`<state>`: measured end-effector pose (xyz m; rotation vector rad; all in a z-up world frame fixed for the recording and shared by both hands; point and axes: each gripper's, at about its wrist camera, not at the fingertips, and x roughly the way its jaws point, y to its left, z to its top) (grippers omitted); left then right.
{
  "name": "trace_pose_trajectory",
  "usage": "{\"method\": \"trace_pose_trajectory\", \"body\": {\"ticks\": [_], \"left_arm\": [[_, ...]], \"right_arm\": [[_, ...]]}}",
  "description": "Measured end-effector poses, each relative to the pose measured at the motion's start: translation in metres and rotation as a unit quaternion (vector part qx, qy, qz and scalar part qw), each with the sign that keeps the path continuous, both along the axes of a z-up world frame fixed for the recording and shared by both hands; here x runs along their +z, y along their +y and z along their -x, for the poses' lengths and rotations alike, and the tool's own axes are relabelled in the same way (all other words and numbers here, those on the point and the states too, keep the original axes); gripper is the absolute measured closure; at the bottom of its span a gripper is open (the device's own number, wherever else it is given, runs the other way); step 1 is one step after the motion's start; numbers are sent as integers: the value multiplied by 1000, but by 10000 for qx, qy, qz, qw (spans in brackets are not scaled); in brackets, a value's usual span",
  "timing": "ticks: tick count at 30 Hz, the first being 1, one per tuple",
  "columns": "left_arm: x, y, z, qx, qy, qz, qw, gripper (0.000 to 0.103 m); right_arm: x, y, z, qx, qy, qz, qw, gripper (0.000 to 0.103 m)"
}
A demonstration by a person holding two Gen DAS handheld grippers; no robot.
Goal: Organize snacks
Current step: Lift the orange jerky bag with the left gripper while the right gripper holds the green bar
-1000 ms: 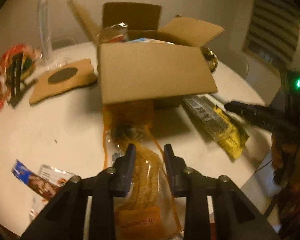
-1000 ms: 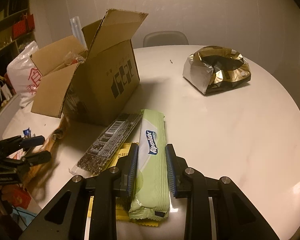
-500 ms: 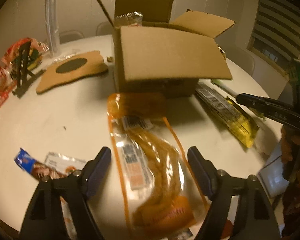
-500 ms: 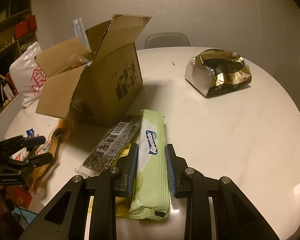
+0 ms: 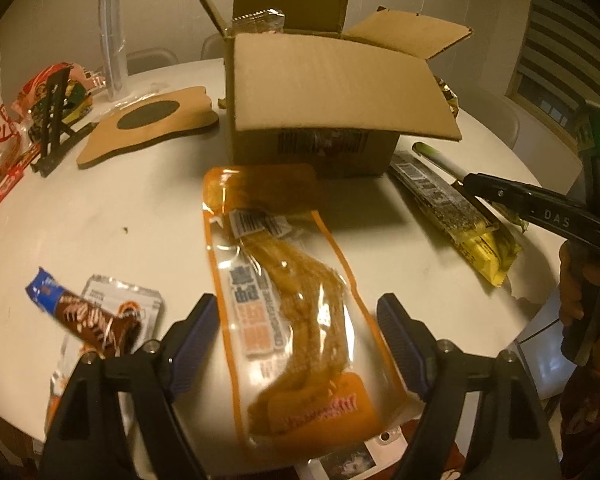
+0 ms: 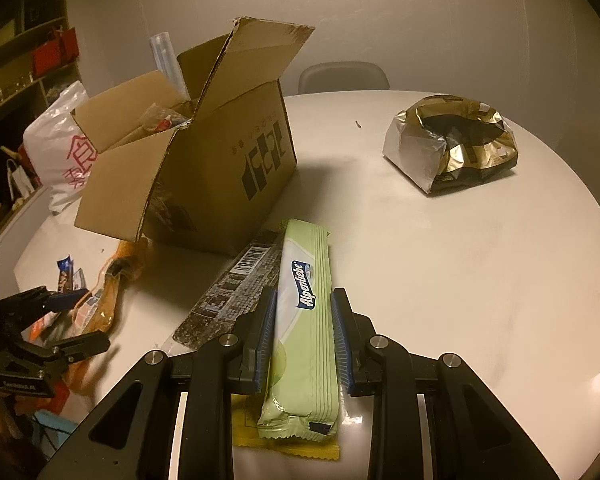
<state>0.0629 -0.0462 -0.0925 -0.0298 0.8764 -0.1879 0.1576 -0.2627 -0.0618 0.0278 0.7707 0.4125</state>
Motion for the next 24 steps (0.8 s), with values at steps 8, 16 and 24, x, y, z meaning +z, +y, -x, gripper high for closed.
{"method": "trace_pose_trajectory", "body": {"ticks": [8,16,24], "left_arm": [[-4,-7,4,187,-141,-260,9994,26],[0,-4,4,218,-345,-233,9989,46],[5,1,6,-49,-340,-32,9994,48]], "right_arm": [[-2,0,-3,4,29,1,10000,80],[-2,0,-1,-6,6,-40,10000,80],[2,-7,4,-81,-37,-63,9999,80]]}}
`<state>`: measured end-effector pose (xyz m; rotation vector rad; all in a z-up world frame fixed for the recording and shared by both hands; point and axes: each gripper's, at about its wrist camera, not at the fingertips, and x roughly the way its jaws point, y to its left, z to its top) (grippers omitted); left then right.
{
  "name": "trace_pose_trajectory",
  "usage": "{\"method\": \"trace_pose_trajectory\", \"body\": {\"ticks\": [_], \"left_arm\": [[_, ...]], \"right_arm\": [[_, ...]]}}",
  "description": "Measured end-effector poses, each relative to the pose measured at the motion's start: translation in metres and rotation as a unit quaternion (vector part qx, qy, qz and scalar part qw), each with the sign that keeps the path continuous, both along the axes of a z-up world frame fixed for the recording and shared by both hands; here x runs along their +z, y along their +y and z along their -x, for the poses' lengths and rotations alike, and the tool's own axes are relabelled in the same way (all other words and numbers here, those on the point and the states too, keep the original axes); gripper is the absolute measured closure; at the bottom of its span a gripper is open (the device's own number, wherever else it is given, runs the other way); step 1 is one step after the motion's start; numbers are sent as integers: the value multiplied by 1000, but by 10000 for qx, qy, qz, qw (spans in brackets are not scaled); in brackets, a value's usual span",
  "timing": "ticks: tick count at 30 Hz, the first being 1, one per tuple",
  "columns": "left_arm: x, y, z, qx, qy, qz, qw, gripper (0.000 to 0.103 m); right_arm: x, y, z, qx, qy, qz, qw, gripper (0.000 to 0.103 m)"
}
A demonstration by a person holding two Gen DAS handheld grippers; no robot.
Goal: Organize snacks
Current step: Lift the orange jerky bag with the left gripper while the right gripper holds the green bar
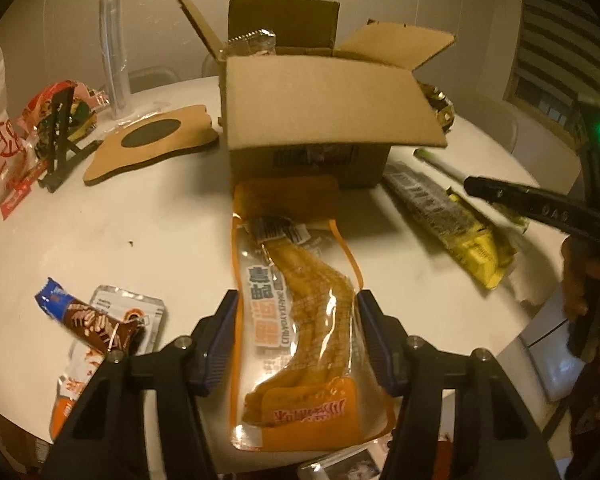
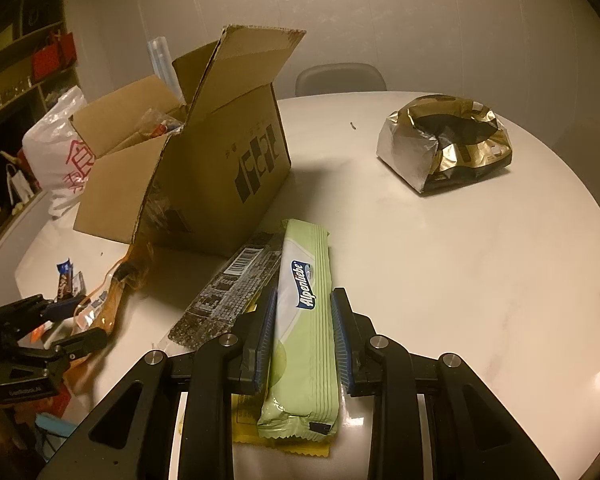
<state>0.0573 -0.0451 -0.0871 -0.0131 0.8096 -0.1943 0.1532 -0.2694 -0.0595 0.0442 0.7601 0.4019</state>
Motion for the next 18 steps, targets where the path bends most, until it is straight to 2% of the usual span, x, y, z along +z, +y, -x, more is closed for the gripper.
{"method": "trace_pose_trajectory", "body": {"ticks": [4,8,12,15,18], "left_arm": [[2,-3,4,-173,-41,5,9998,48],[4,-10,9,-627,-34,319,9975,48],[9,-27,12,-1066,-46,405,9935,48],[16,-40,15,-1440,-91,423,9886,48],[26,-53,17,-1910,-130,535,9800,48]], "right_arm": [[2,-2,1,-30,-9,-7,10000,80],[3,-2,2,-35,-7,-20,10000,80],[3,-3,2,-66,-9,-37,10000,80],[6,-7,4,-131,-41,-44,9999,80],[12,-15,7,-227,-107,-64,9997,80]]}}
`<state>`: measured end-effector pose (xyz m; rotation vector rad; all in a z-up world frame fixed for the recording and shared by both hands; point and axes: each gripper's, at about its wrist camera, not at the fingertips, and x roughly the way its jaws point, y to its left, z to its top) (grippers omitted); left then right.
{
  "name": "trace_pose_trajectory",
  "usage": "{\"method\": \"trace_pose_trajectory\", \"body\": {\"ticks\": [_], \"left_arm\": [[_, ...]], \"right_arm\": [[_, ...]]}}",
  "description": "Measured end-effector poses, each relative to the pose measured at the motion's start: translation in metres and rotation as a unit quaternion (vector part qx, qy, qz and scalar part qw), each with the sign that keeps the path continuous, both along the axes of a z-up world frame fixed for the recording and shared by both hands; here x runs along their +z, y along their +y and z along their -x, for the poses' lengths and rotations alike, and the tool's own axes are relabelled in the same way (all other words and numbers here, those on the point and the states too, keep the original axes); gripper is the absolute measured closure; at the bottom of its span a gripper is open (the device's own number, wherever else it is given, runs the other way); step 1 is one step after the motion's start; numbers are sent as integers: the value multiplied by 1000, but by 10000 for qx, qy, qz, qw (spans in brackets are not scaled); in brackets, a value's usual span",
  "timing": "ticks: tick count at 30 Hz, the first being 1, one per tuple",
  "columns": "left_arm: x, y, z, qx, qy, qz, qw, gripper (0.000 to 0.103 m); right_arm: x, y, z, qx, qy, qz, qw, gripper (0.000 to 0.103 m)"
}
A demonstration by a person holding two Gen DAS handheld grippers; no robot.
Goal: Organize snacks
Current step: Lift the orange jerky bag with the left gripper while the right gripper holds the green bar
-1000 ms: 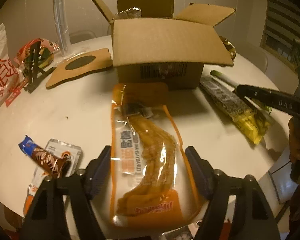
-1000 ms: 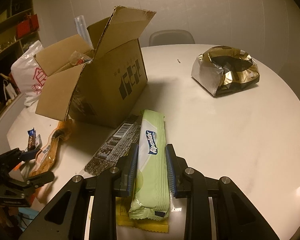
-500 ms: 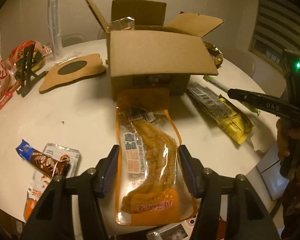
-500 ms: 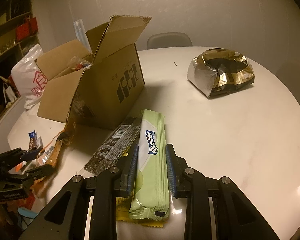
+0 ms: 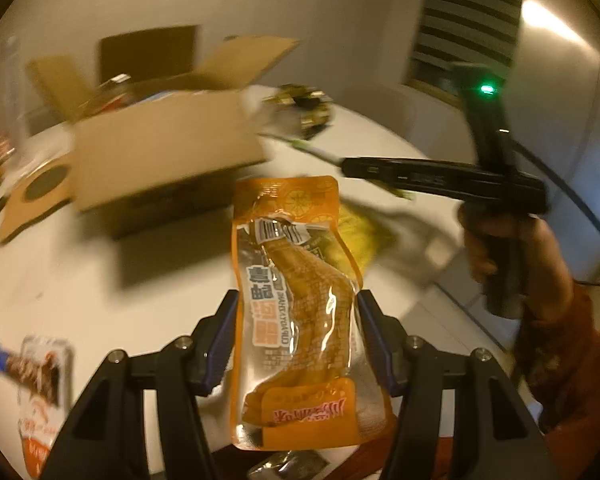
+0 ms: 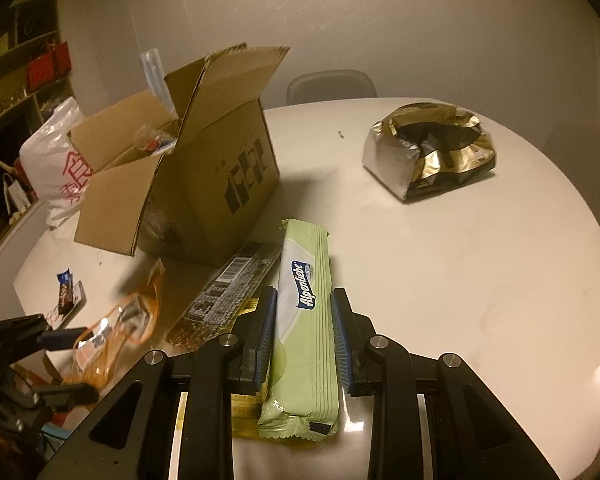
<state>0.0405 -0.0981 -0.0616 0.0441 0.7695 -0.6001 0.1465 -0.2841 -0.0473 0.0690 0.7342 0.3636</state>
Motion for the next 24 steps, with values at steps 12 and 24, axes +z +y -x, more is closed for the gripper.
{"method": "trace_pose_trajectory", "body": {"ticks": [12,24], "left_arm": [[69,-18,-5,-658,-830,-56,9944,48],[137,38,-71,532,-1593,-681,9834,48]], "right_arm": [[54,-29,22,-420,-697,-32,9967,80],[131,14,16,-7,-1530,100,9882,80]]}}
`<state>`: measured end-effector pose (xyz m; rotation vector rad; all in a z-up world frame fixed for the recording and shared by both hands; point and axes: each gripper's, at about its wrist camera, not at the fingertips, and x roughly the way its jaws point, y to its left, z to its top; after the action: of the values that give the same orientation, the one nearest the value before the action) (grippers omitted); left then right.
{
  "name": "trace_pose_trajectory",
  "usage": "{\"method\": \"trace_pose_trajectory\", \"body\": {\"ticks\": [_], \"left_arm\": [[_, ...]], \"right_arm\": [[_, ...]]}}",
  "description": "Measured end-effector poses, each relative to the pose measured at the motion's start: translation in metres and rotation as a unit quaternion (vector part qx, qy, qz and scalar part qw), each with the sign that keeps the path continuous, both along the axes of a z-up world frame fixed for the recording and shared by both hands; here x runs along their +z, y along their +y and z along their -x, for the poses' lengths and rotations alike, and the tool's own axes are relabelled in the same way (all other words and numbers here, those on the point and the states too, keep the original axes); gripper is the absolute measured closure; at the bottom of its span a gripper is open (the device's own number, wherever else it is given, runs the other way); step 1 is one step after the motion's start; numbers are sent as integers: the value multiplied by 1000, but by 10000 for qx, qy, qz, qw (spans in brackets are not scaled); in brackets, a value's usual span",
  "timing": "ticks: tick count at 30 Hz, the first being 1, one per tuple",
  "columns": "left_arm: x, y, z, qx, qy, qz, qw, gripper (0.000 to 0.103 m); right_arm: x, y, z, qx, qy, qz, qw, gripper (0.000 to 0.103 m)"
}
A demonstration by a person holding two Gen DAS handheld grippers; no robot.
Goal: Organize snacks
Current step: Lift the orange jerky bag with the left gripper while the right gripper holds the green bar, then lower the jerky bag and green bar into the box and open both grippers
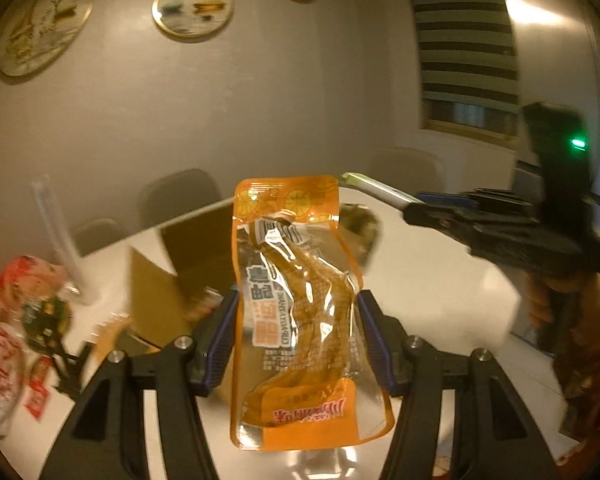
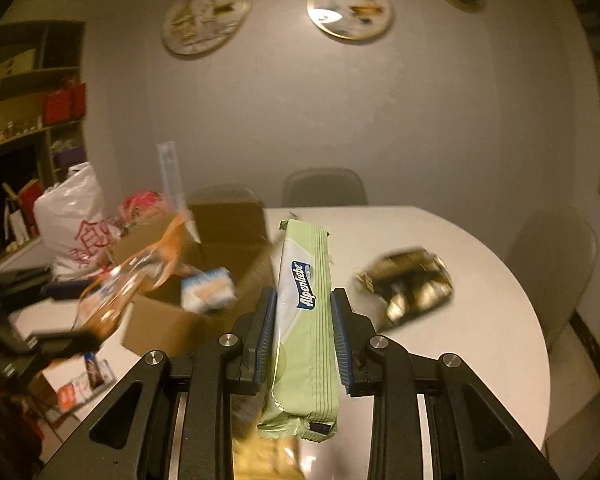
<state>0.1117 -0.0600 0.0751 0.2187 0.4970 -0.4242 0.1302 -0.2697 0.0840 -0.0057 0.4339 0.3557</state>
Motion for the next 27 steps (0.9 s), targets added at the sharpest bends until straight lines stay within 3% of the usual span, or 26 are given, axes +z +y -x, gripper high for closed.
{"method": "trace_pose_trajectory", "body": {"ticks": [3,11,21,27], "left_arm": [[8,15,-30,250,138,-119,9995,48],[2,38,-81,411,765,-301,9958,48],[-2,27,-117,-23,1369,-700,9881,48],[-2,13,-122,-286,1534,-906,9836,48]], "right_arm": [[12,30,-15,202,-42,275,9994,80],[9,97,-75,683,547,670,9939,80],[-29,140,-133,935,1347,1135,9799,80],[-37,144,-143,954,1490,1290,9757,80]]}}
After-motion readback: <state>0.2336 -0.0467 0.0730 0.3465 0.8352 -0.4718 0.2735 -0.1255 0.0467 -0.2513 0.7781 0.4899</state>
